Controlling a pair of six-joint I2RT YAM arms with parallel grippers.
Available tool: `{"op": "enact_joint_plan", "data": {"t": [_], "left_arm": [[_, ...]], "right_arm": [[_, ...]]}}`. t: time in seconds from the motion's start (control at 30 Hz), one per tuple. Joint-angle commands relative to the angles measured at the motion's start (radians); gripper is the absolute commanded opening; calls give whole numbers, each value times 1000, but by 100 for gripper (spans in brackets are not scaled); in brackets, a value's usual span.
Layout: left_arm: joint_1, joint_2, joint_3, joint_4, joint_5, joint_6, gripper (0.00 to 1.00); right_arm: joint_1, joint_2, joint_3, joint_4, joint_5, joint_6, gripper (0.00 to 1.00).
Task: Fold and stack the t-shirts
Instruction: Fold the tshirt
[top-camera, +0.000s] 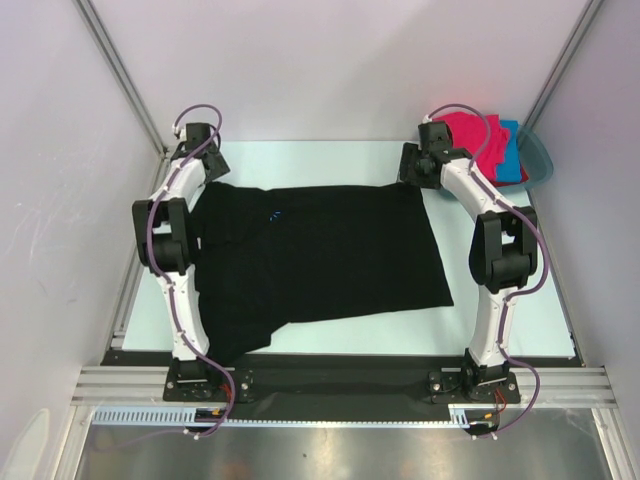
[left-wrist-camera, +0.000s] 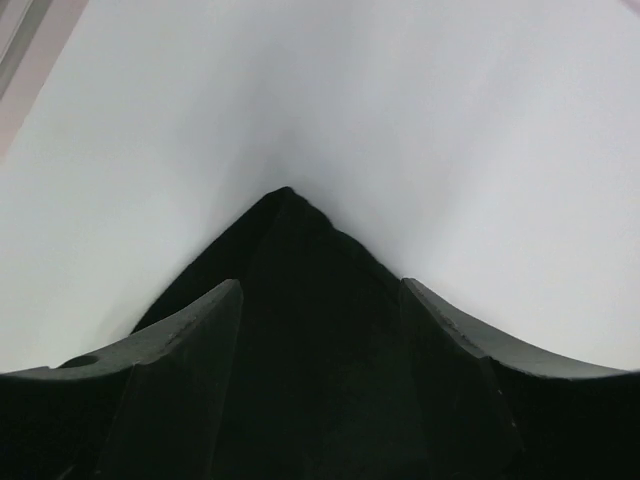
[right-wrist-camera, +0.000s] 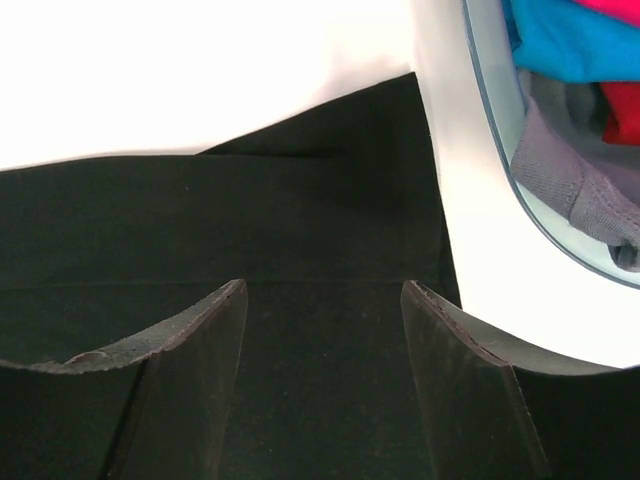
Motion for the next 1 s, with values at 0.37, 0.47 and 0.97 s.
{"op": "enact_joint_plan", "data": {"t": [0.37,0.47,0.97], "left_arm": [[106,119,112,-44,73,-15,72],[122,138,133,-40,125,-8,73],[165,55,-18,134,395,31,76]], "right_arm": [[-16,-22,37,14,-24,-19,69],[-18,-20,35,15,-29,-18,69],[-19,-9,41,12,-38,-16,69]]}}
